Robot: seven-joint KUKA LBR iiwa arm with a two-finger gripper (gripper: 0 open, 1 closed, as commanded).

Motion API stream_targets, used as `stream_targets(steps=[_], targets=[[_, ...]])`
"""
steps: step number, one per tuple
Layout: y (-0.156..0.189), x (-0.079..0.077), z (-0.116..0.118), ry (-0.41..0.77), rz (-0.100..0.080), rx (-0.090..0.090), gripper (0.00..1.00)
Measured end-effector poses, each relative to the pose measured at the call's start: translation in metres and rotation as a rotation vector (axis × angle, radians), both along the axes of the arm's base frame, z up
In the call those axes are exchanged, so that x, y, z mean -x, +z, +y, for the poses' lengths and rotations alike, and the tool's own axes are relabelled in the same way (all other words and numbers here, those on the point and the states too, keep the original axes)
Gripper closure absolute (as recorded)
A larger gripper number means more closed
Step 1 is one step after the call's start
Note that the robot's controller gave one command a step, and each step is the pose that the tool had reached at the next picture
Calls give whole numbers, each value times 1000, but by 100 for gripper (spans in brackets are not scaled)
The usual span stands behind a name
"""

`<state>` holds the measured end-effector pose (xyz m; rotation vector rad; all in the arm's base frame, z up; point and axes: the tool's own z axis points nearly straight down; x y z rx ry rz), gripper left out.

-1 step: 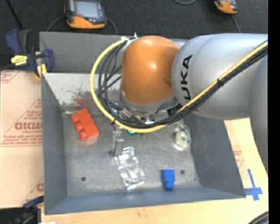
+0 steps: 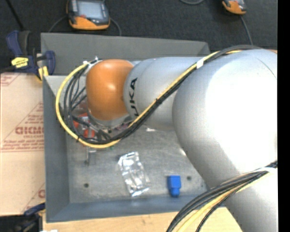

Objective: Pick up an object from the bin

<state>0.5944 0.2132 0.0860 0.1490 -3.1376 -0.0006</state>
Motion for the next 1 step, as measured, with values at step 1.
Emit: stream_targets(steps=[1], targets=[[4, -2, 0, -5, -5, -3, 100]])
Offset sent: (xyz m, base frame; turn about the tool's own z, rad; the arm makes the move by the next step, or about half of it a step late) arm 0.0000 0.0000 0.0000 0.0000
